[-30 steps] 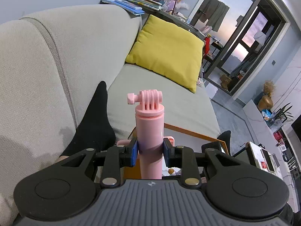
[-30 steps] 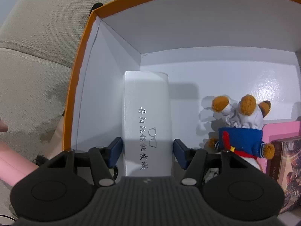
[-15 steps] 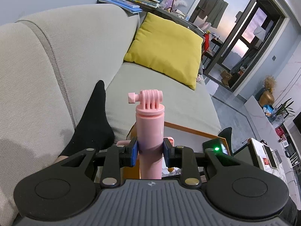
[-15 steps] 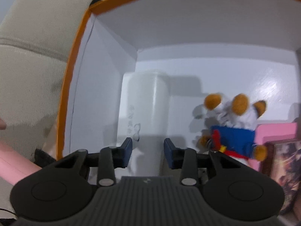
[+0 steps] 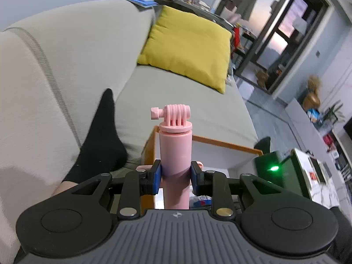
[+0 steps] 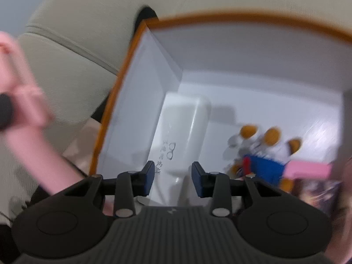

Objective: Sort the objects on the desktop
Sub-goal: 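Pass the pink selfie stick from the left gripper to the right gripper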

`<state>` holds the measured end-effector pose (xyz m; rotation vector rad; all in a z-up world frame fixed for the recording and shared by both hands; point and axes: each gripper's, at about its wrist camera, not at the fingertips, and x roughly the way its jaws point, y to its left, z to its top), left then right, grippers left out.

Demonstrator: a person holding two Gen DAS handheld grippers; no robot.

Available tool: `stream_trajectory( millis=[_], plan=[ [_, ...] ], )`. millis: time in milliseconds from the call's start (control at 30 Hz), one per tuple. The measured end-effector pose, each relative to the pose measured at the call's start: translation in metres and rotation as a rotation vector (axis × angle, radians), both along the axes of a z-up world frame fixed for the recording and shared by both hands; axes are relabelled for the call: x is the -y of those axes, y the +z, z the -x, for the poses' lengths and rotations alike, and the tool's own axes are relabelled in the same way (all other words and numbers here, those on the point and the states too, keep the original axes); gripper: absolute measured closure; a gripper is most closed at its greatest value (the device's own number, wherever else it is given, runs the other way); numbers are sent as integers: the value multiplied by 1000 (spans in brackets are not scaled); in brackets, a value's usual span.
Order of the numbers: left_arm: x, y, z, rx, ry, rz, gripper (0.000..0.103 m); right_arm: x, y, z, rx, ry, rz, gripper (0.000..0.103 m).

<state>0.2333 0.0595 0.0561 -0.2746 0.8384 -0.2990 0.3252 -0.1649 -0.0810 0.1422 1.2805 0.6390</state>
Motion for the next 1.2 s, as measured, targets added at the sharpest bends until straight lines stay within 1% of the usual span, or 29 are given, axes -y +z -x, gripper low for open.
stream_trajectory(
  millis=[167,200,233,267,333,367,400,500,600,633,700,800,867,900,933,1033,1167,1200],
  plan=[
    [25,-5,-7,-19,-58,-37,72,19,29,6,116,58,-18,63],
    [30,-7,-8,-25,-67,-43,72,22,32,6,130,74,-29,63],
    [34,-9,-10,-32,-74,-50,72,14,35,2,141,89,-37,63],
    [38,-12,-12,-39,-82,-60,72,18,39,4,152,105,-48,63],
    [43,-16,-15,-52,-95,-76,72,25,39,16,177,139,-68,63],
    [46,-19,-16,-60,-107,-84,72,29,42,19,199,161,-77,63],
    [47,-21,-17,-67,-116,-89,72,38,55,28,220,178,-83,63],
    [53,-28,-20,-89,-154,-121,72,45,59,33,293,225,-93,63],
    [57,-34,-24,-113,-189,-141,72,49,61,32,337,244,-104,69],
    [58,-36,-24,-118,-202,-143,72,50,61,31,346,251,-111,72],
    [60,-39,-24,-132,-228,-140,72,51,59,28,356,259,-125,73],
    [60,-42,-25,-138,-254,-145,72,49,52,22,352,269,-152,78],
    [59,-44,-27,-142,-265,-151,72,49,49,21,351,269,-170,86],
    [57,-45,-29,-149,-273,-148,72,49,48,21,356,272,-172,88],
    [56,-47,-30,-156,-281,-144,72,51,51,23,362,273,-174,89],
    [50,-50,-36,-179,-302,-121,72,48,42,17,355,272,-195,89],
    [41,-52,-45,-213,-333,-78,72,47,40,14,352,289,-214,90],
    [40,-53,-47,-220,-339,-71,72,47,40,14,350,289,-215,96]
  ],
)
